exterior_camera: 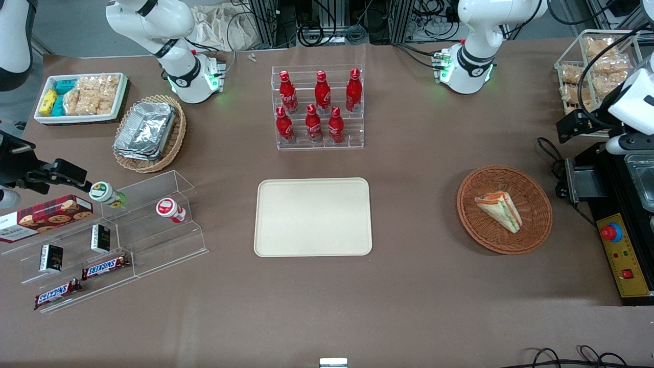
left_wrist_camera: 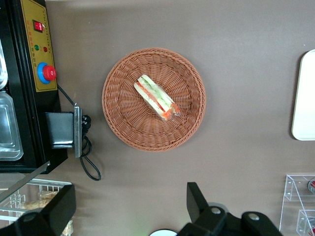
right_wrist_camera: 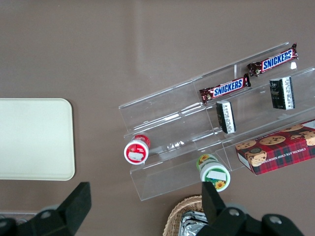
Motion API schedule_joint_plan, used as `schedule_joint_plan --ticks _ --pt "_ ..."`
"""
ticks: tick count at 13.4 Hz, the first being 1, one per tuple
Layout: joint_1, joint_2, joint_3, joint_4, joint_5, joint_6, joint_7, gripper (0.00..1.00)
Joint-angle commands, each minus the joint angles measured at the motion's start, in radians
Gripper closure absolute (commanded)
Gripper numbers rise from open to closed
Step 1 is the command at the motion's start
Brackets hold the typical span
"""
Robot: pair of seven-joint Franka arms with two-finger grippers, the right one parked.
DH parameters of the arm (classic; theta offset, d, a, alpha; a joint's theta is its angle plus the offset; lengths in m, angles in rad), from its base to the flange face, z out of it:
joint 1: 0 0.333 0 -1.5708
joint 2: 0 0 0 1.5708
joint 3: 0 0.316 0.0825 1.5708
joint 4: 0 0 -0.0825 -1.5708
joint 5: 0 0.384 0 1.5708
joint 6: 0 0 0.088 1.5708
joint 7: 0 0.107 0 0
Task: Place sandwich from basket to tray
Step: 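Move the left gripper over the wicker basket holding the sandwich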
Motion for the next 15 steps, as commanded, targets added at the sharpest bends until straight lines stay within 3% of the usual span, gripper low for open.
schedule_joint_plan --ticks 1,7,9,13,15 --pt "-0.018 0.012 0.012 0.022 -0.01 -0.028 -0.008 0.0" --pt "0.029 0.012 0.018 -0.085 -0.002 -0.053 0.0 0.0" --pt "0.048 0.006 0.018 -0.173 -0.004 0.037 -0.028 0.0" --pt "0.046 0.013 0.018 -0.361 -0.016 0.326 -0.355 0.01" --pt "0.045 0.081 0.017 -0.387 -0.027 0.426 -0.499 0.01"
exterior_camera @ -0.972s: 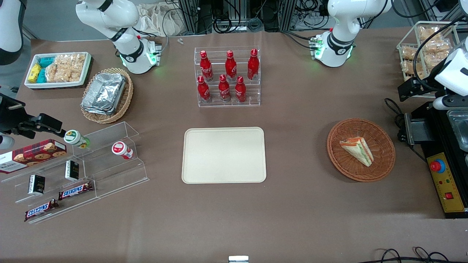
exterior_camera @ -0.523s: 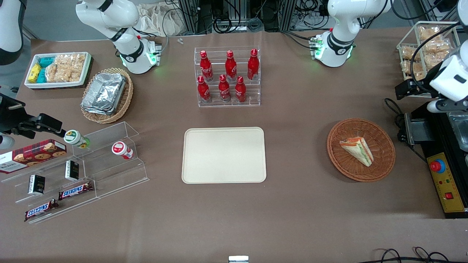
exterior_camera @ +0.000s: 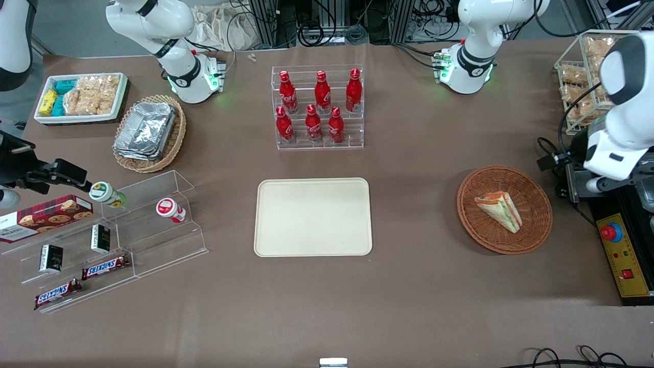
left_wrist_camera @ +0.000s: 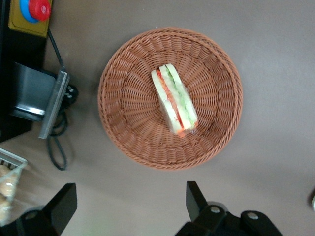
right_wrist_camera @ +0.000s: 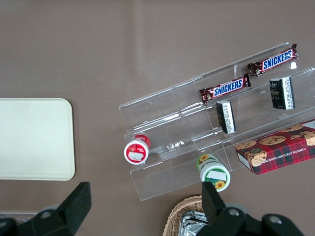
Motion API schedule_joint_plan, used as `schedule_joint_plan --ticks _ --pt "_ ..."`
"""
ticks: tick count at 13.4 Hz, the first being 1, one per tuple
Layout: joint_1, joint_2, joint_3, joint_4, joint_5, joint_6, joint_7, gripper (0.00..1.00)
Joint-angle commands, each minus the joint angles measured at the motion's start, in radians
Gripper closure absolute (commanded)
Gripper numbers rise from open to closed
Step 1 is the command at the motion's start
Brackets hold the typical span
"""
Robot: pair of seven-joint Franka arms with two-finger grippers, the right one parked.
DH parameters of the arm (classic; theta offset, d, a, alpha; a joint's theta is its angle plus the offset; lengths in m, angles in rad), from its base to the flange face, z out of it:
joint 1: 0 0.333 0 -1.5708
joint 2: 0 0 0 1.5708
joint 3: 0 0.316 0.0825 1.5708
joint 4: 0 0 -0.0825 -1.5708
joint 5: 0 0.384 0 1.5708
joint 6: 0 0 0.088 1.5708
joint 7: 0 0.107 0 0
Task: Place sandwich from basket to tray
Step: 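Move the left gripper over the wicker basket holding the sandwich, then lower the open left gripper around the wrapped sandwich and close it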
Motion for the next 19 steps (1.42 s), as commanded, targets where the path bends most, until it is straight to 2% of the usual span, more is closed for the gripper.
schedule_joint_plan --ticks 1,9,14,16,19 --pt "-0.006 0.076 -0.006 -0.032 -0.014 0.117 -0.189 0.02" --pt "-0.047 0.296 -0.01 -0.052 -0.009 0.421 -0.507 0.02" --pt "-0.043 0.301 -0.004 -0.162 0.021 0.532 -0.504 0.02" --pt "-0.037 0.302 -0.001 -0.175 0.054 0.541 -0.504 0.02" --pt "-0.037 0.327 -0.001 -0.175 0.055 0.567 -0.504 0.02"
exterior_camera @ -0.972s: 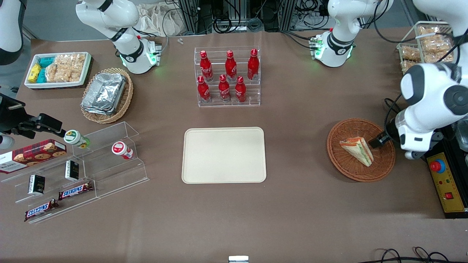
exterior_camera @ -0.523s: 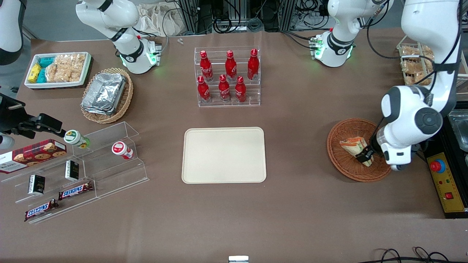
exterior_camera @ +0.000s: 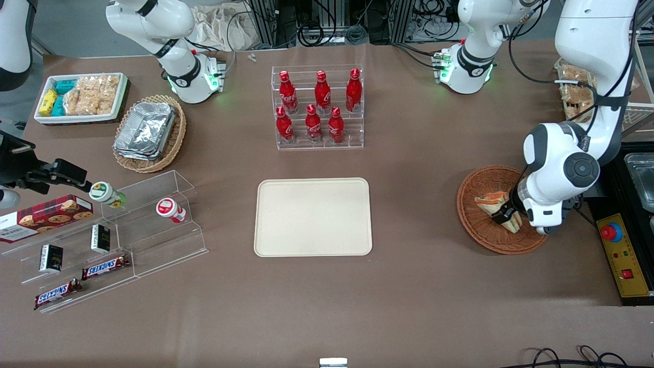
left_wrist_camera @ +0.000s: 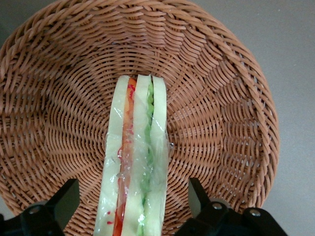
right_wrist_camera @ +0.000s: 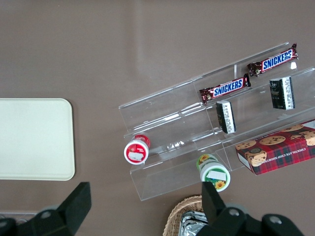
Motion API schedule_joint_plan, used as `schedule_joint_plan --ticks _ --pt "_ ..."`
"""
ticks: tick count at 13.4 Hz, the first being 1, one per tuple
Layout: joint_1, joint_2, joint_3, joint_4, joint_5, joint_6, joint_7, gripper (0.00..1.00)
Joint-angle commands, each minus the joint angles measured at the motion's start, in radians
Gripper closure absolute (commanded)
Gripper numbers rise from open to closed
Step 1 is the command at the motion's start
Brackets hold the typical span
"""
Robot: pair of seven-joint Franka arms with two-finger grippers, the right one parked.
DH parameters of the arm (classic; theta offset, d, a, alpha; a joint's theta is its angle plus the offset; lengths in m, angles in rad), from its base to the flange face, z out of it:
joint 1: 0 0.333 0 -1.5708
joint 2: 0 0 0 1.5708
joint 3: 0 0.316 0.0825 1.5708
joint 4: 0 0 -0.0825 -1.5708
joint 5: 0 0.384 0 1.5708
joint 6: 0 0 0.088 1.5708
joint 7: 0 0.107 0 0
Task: Place sandwich from basket to tray
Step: 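Lower the open left gripper around the wrapped sandwich and close it, then lift the sandwich up out of the basket with the left gripper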
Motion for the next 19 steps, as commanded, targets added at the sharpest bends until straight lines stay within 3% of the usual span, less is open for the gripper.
schedule_joint_plan --ticks 1,4,5,7,9,13,17,19 --pt "0.001 0.013 0.008 -0.034 0.04 0.074 -0.029 0.02" --pt "0.001 0.027 0.022 -0.032 0.041 0.095 -0.029 0.1" --pt "0.001 0.027 0.025 -0.032 0.042 0.095 -0.028 0.24" --pt "0.001 0.024 0.03 -0.029 0.042 0.092 -0.029 0.65" --pt "0.001 0.012 0.03 -0.025 0.041 0.072 -0.032 0.97" --pt "-0.002 -0.066 0.027 0.041 0.039 -0.127 -0.032 1.0" --pt "-0.013 -0.12 -0.028 0.314 0.024 -0.56 -0.02 1.0" --pt "-0.012 -0.119 -0.087 0.433 0.019 -0.688 -0.019 1.0"
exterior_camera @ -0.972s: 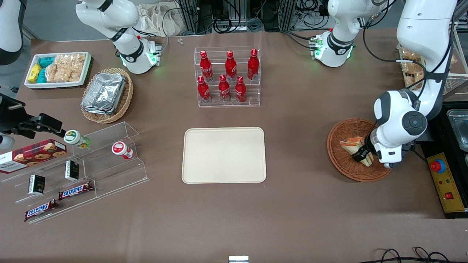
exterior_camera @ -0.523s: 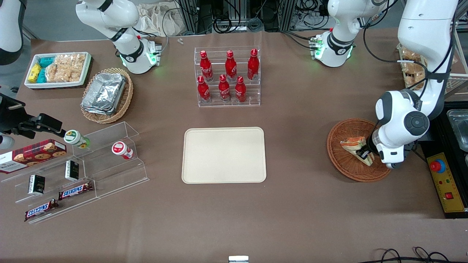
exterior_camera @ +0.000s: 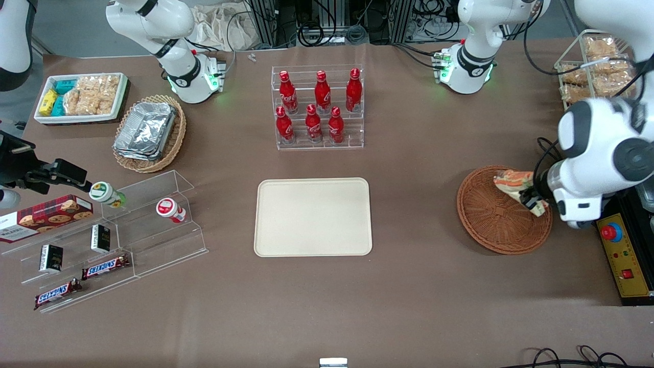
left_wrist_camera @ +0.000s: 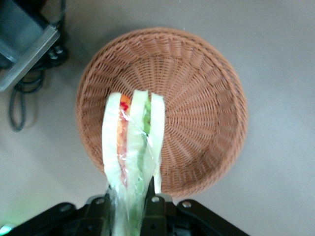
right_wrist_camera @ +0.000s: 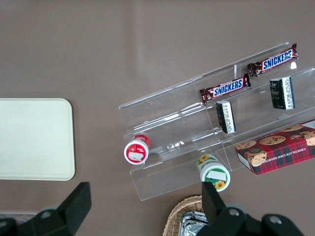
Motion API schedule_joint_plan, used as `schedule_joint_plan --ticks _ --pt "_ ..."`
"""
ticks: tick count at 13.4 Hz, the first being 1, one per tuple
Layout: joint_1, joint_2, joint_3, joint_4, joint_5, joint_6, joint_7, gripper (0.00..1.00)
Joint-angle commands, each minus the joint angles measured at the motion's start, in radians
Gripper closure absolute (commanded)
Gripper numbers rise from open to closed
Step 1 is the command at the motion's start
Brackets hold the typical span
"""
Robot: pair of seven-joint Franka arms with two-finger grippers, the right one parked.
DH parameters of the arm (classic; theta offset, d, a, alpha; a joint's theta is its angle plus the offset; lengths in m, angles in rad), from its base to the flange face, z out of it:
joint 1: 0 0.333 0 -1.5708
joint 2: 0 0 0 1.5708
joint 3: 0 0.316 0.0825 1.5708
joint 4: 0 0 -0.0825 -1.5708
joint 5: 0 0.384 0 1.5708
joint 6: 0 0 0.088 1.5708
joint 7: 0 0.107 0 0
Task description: Place sandwich from basket to tray
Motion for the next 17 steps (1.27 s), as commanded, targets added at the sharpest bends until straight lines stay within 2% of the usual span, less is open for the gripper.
schedule_joint_plan --ticks 1,3,6,8,9,13,17 --pt "-0.006 0.016 -0.072 0.143 0.006 -0.143 -0.013 1.0" --pt "-0.006 0.008 -0.124 0.162 0.004 -0.168 0.001 1.0" --pt "-0.008 0.002 -0.191 0.18 -0.066 -0.174 0.067 1.0" --pt "-0.023 0.027 -0.303 0.191 -0.03 -0.147 0.009 1.0" --pt "-0.035 0.04 -0.329 0.198 -0.016 -0.127 -0.004 1.0" --pt "-0.181 0.109 -0.343 0.201 -0.005 0.009 0.004 0.97" --pt "-0.267 0.264 -0.343 0.244 0.0 0.134 0.089 0.97"
